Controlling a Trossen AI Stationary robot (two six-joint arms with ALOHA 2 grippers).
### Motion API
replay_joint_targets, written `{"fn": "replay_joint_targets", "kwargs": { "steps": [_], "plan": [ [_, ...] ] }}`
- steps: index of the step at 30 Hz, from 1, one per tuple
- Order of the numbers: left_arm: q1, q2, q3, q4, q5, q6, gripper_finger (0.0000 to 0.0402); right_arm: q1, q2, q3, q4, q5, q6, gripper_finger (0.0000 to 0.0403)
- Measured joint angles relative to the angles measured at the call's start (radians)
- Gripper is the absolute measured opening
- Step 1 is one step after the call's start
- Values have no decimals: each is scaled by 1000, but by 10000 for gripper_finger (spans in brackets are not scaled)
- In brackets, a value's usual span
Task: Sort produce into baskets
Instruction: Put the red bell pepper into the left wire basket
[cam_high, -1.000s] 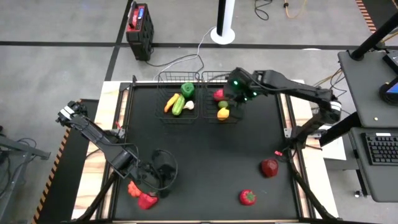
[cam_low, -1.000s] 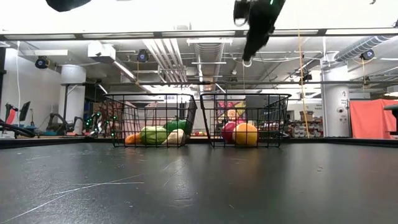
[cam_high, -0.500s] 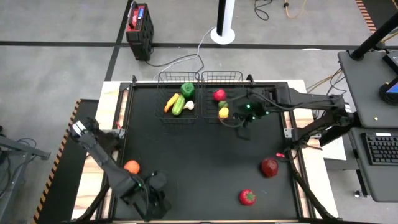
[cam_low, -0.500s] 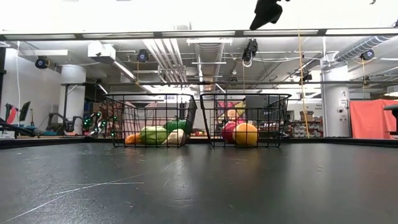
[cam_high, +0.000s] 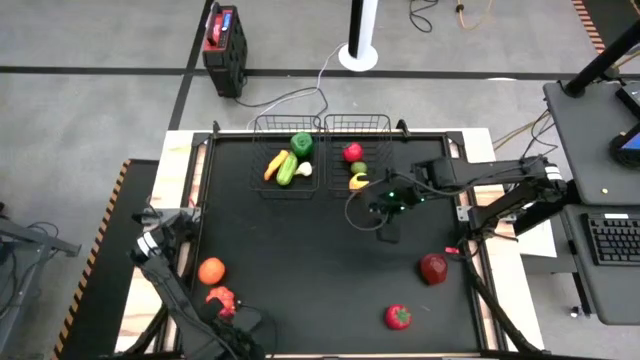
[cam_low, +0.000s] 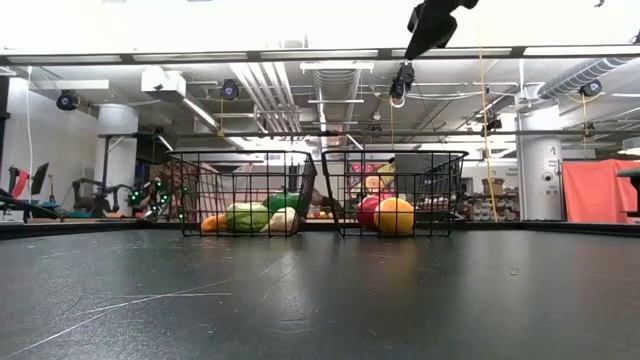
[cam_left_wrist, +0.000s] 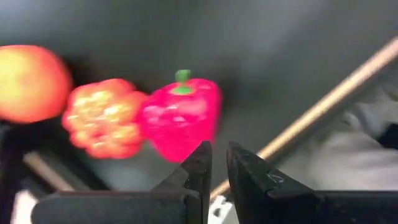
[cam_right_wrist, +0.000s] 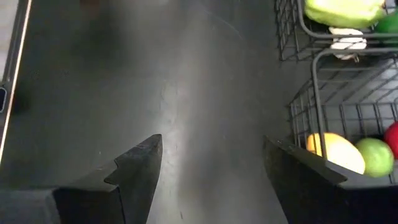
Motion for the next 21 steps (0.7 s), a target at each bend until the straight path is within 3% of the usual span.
{"fn": "replay_joint_targets", "kwargs": {
  "steps": [5, 9, 21],
  "plan": [
    [1, 21, 13, -53, 25, -55, 38, 14, 0, -20, 12, -1, 2, 265],
    [-7, 21, -8, -45, 26, -66, 74, 17, -1, -23, 21, -2, 0, 265],
    [-18, 21, -101, -30, 116, -148, 287, 17, -1, -23, 46, -3, -24, 265]
  ]
}}
